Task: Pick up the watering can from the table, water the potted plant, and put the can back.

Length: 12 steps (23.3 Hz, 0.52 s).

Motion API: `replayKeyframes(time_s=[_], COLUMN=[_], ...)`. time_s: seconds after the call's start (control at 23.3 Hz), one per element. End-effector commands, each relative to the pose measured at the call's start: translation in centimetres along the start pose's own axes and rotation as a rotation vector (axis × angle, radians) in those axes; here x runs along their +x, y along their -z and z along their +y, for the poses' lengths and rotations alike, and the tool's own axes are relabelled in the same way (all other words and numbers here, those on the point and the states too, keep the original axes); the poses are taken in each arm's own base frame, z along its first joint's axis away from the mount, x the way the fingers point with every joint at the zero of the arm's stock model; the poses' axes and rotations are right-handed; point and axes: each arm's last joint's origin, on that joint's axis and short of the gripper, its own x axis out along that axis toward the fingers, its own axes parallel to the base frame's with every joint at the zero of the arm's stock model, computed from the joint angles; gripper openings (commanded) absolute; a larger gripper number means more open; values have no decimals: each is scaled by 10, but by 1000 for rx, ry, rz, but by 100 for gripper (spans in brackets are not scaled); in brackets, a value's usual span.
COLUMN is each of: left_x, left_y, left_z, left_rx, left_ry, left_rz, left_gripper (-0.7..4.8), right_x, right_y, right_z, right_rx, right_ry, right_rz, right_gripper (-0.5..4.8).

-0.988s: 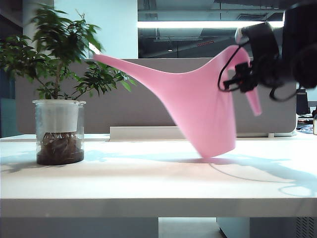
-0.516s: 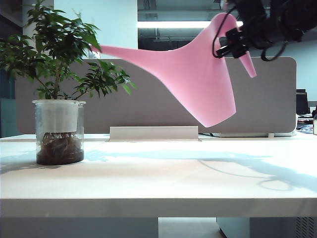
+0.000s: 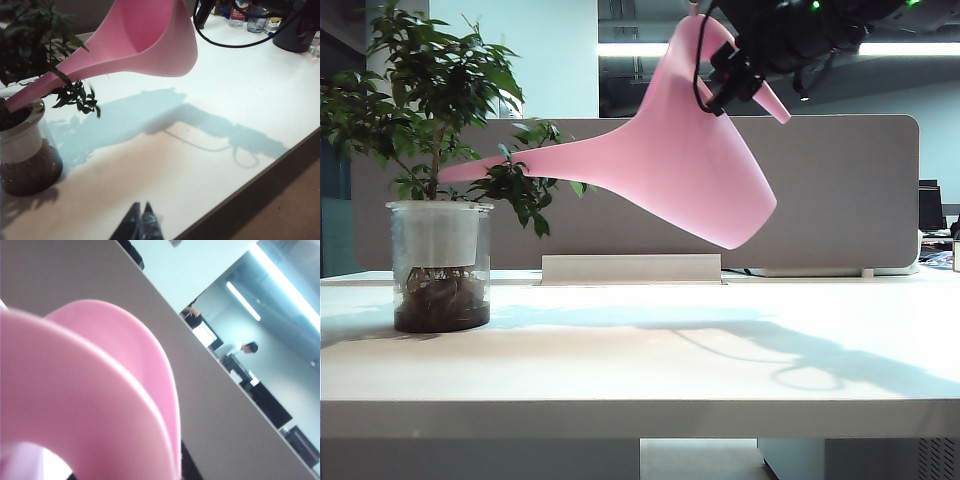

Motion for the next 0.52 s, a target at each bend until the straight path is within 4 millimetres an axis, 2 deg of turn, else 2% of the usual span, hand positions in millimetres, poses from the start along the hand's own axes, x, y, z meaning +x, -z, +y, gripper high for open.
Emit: replayKeyframes(time_s=[0.04,0.52], left_x=[0,0], left_y=[-1,-1], left_z=[0,0], left_rx=[-1,-1], left_ry=[2,2], left_rz=[-9,-9], left_gripper=[3,3], right_x=[0,2], right_y=[-13,-18], right_z=[-16,-20], right_rx=[-16,-71], right_ry=[90,125], right_rz=[-64,-55], right_gripper=[-6,-6])
